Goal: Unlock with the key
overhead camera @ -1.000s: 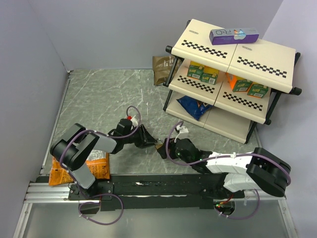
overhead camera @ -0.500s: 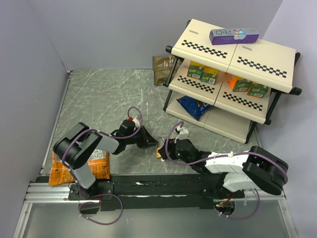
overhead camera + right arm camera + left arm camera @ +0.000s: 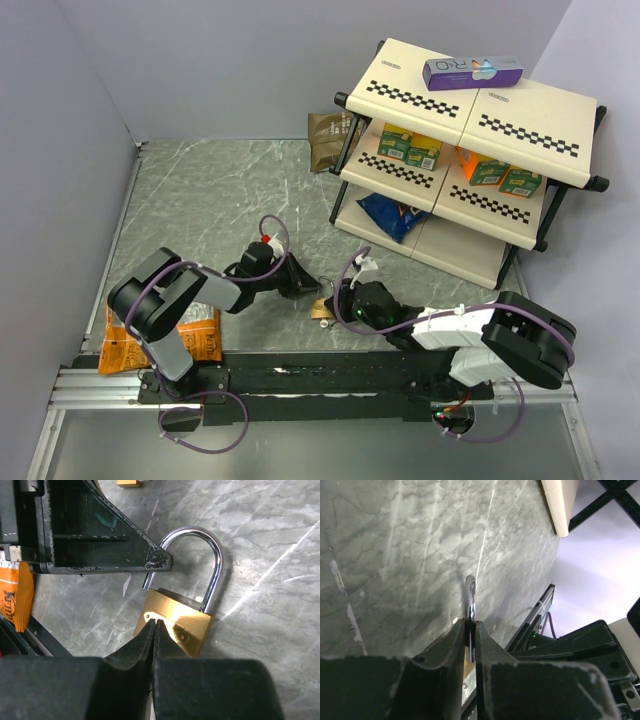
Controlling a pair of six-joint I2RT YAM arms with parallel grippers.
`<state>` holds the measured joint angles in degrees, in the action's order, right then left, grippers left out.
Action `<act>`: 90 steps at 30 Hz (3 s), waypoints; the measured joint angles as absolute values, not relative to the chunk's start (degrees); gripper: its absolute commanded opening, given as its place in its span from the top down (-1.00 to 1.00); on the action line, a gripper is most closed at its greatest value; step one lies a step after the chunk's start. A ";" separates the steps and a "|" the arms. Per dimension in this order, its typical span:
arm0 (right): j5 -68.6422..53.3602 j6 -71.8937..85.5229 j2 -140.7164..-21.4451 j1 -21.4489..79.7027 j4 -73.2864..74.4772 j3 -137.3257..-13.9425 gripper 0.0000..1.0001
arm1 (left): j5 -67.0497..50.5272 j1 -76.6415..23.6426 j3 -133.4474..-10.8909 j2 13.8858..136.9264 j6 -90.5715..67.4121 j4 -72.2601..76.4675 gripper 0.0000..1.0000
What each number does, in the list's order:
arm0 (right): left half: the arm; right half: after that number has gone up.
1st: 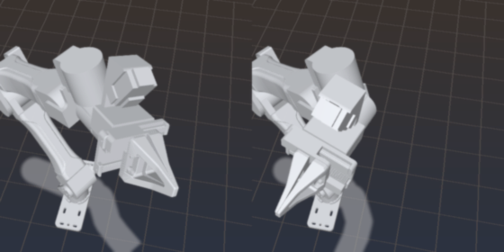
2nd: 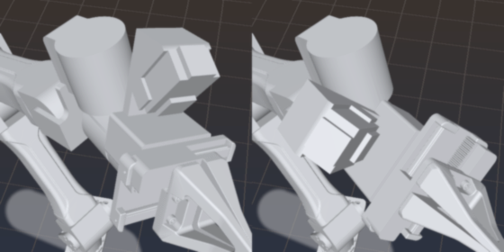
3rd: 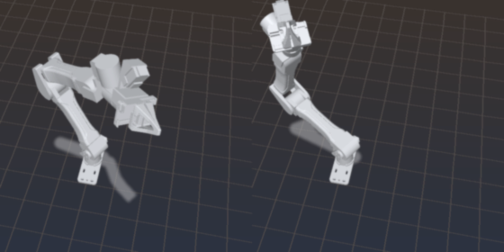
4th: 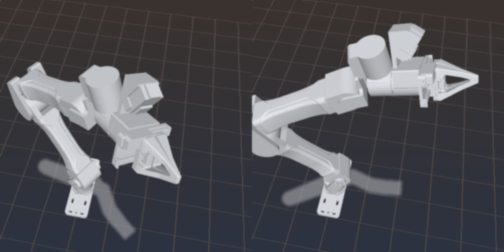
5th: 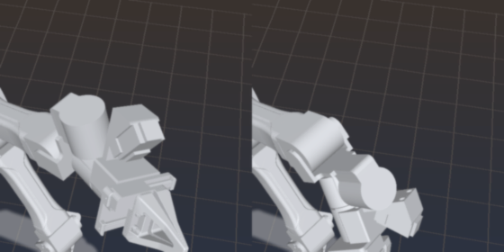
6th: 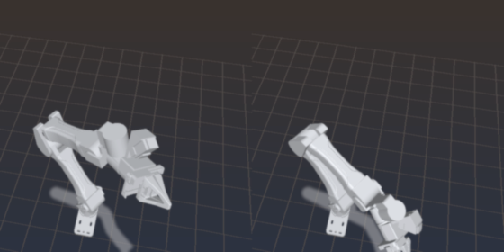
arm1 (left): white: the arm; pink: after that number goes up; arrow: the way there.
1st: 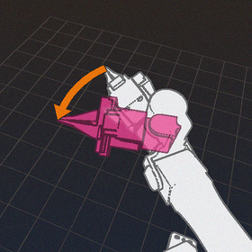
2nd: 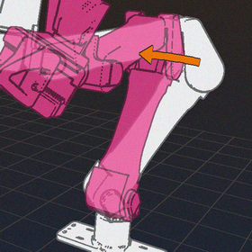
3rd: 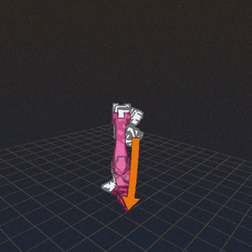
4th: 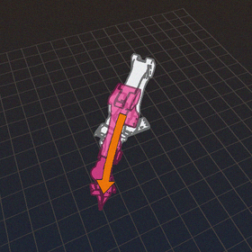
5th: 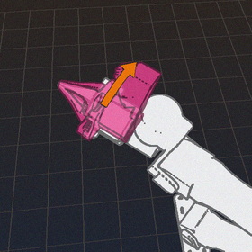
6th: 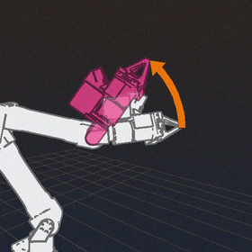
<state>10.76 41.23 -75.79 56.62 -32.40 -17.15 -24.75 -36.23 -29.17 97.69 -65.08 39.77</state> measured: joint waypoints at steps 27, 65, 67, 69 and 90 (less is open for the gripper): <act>-13.06 28.27 -59.48 43.20 -24.86 -18.31 -0.67 | -26.50 -36.64 -34.63 67.64 -41.23 11.20 0.99; 39.72 30.13 -87.29 73.34 -14.20 -42.98 0.01 | -9.06 -36.62 -49.54 58.57 -42.72 -15.70 0.99; 39.99 30.09 -88.18 73.21 -13.63 -43.51 0.08 | -9.06 -36.62 -49.54 58.43 -42.74 -15.81 0.99; 40.16 29.89 -88.92 72.97 -13.45 -44.05 0.17 | -9.06 -36.62 -49.54 58.22 -42.74 -15.81 0.99; 43.79 26.70 -93.19 72.73 -16.03 -47.27 1.00 | -7.18 -36.62 -48.31 57.41 -44.93 -13.08 0.99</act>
